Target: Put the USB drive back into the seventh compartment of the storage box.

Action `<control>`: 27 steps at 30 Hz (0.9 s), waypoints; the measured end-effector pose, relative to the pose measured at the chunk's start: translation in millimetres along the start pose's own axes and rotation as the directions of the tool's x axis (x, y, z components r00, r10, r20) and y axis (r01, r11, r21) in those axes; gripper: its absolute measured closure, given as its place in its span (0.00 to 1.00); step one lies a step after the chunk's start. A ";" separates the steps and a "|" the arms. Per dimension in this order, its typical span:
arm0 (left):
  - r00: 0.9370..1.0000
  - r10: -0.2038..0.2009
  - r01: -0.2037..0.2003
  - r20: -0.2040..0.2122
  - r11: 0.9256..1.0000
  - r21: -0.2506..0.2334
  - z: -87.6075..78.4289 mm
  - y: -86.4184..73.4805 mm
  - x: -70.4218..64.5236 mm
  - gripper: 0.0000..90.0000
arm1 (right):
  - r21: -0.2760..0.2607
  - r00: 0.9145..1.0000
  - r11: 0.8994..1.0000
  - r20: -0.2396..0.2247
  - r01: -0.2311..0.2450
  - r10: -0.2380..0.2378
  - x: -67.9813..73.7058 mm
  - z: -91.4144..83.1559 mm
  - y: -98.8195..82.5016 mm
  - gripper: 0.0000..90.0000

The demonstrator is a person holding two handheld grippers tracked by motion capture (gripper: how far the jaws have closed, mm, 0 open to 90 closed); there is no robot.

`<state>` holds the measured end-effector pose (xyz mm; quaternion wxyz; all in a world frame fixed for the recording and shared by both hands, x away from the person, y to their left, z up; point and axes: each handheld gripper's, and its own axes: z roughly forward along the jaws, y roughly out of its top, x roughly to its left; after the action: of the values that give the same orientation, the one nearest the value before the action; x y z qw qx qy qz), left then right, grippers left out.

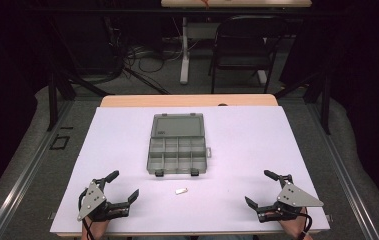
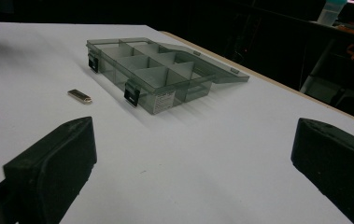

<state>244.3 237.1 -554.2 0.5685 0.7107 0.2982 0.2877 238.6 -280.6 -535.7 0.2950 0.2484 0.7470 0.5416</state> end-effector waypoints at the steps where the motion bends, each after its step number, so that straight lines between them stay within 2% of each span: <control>1: 1.000 0.002 -0.002 0.001 1.000 0.000 0.1 0.0 0.0 0.11 | 0.000 1.000 1.000 0.000 0.000 0.000 0.0 0.0 0.0 0.00; 14: 0.999 0.001 -0.003 0.044 1.000 0.026 6.2 2.0 -4.8 0.11 | 0.018 1.000 1.000 -0.004 -0.011 0.011 -2.7 1.8 -0.5 0.00; 27: 0.994 -0.008 -0.002 0.108 0.996 0.093 20.7 10.2 -12.2 0.11 | 0.039 1.000 0.999 -0.017 -0.012 0.012 -3.2 6.7 -0.6 0.00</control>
<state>252.8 212.9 -549.0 0.5504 0.7505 0.2813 0.2338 245.5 -278.5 -537.3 0.2805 0.2539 0.7583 0.5309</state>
